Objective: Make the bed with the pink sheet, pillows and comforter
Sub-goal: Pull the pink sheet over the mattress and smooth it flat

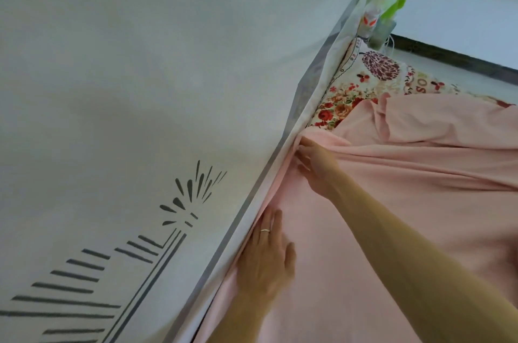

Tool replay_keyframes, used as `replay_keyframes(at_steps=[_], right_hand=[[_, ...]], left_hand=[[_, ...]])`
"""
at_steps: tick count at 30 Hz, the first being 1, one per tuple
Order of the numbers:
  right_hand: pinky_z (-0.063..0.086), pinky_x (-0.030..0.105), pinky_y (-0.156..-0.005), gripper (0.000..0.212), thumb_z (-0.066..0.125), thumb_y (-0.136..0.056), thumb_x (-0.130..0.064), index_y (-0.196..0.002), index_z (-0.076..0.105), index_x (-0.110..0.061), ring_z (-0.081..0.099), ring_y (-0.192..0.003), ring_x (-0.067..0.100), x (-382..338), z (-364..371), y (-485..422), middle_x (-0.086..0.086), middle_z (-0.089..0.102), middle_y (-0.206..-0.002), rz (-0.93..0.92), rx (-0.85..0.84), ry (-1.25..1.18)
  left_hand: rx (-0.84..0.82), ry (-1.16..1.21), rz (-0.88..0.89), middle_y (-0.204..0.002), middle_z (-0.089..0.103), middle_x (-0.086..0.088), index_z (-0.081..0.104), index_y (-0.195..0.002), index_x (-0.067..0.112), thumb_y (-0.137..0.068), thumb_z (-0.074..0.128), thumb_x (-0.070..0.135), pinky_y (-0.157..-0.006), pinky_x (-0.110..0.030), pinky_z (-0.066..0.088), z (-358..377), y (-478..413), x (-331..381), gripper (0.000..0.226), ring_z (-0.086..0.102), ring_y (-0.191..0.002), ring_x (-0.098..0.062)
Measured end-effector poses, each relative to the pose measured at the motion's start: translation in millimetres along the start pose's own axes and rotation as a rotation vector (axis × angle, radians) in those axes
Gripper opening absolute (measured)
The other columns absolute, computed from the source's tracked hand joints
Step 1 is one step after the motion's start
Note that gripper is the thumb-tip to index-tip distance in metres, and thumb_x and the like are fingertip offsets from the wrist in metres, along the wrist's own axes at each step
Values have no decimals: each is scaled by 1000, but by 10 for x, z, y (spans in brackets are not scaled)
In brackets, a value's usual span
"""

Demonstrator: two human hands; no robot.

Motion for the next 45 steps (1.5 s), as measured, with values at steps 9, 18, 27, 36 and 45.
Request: replay_keyframes(at_steps=[9, 18, 27, 36, 45], right_hand=[[12, 60, -116, 55, 34, -95, -36, -150, 32, -34, 4, -150, 21, 300, -122, -251, -10, 17, -160, -256, -85, 1535], [21, 68, -97, 50, 49, -76, -47, -125, 42, -40, 14, -133, 29, 347, -100, -346, 1, 24, -131, -187, 289, 1642], [25, 70, -103, 60, 61, -79, -37, -134, 36, -40, 18, -144, 26, 245, -172, -294, -4, 22, -151, -171, 222, 1322], [40, 65, -97, 78, 61, -81, -41, -146, 23, -21, 30, -134, 39, -6, -39, -33, 15, 31, -146, 1, 306, 1354], [45, 48, -98, 58, 53, -88, -33, -135, 34, -5, 47, -122, 40, -164, -130, 71, 22, 47, -134, -135, 293, 1385]], left_hand=[[5, 590, -203, -160, 14, 13, 11, -154, 34, -95, 39, 41, -117, -19, 5, 230, -358, -151, 66, 11, -146, -3], [-134, 406, -411, -148, 44, 3, 29, -149, 33, -95, 38, 47, -112, -34, 32, 305, -600, -57, 57, 40, -136, -19], [-47, 231, -464, -121, 58, -7, 41, -119, 23, -93, 41, 50, -93, -40, 45, 63, -490, 212, 37, 54, -115, -29], [-47, 159, -394, -129, 57, -4, 46, -128, 20, -90, 56, 43, -100, -40, 44, -254, -491, 338, 45, 52, -120, -25], [108, -51, -149, -87, 67, -6, 65, -97, 19, -68, 83, 34, -70, -39, 52, -273, -372, 580, 37, 61, -83, -26]])
Point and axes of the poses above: each hand's wrist, its own y-axis away from the middle knuckle, its own z-axis out of the palm, x = y × z, the point moved 4 cm from there along -y, towards the middle knuckle
